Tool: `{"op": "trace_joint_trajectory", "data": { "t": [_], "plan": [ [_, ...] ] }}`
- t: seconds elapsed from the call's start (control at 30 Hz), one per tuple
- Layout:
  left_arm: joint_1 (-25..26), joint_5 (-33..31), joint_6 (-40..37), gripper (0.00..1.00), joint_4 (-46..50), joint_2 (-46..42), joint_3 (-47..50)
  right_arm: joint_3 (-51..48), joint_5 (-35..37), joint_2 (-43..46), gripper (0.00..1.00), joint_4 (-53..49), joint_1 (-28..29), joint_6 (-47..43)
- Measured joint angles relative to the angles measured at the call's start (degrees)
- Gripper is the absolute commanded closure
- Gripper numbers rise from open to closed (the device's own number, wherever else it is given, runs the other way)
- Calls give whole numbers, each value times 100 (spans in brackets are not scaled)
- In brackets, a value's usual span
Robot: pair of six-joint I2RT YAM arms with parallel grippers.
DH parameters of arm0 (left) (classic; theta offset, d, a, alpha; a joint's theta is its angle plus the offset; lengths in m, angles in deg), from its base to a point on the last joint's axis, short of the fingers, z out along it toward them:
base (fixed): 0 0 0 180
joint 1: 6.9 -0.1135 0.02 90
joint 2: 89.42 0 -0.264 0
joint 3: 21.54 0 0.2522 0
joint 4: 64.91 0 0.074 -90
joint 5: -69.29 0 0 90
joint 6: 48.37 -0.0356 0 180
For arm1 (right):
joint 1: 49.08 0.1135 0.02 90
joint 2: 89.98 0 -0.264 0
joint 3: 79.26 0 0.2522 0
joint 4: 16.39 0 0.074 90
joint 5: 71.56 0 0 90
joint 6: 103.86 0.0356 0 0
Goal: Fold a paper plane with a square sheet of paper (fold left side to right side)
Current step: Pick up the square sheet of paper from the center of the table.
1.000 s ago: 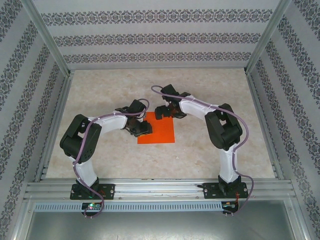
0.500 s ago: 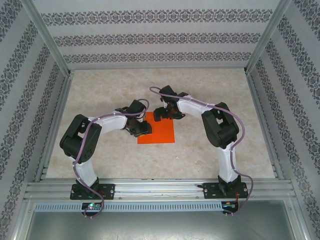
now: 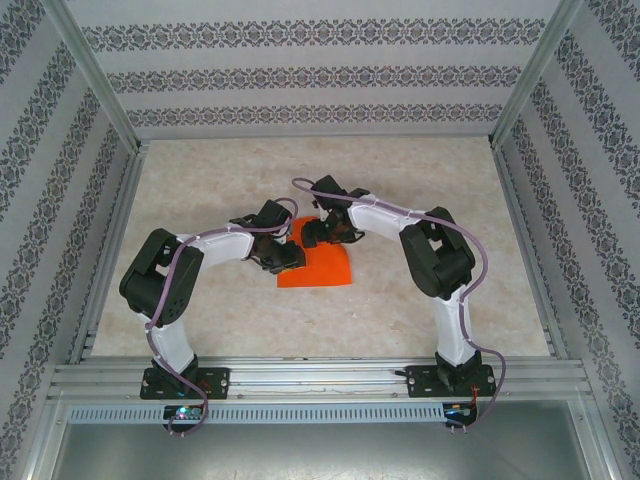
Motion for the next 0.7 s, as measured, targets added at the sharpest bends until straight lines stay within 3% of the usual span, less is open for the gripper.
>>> {"op": "trace_joint_trajectory", "data": {
  "t": [0.17,0.43,0.7],
  "plan": [
    [0,72,48,61,-85,0,46,-33,-166,7,36,-2,33,87],
    [-33,221,105,48,-302,-57,114,-267,-466,107,60,160,-52,210],
    [-407,345,81,33,-695,-726,627,-839,-1263,435,71,603,-208,144]
  ]
}}
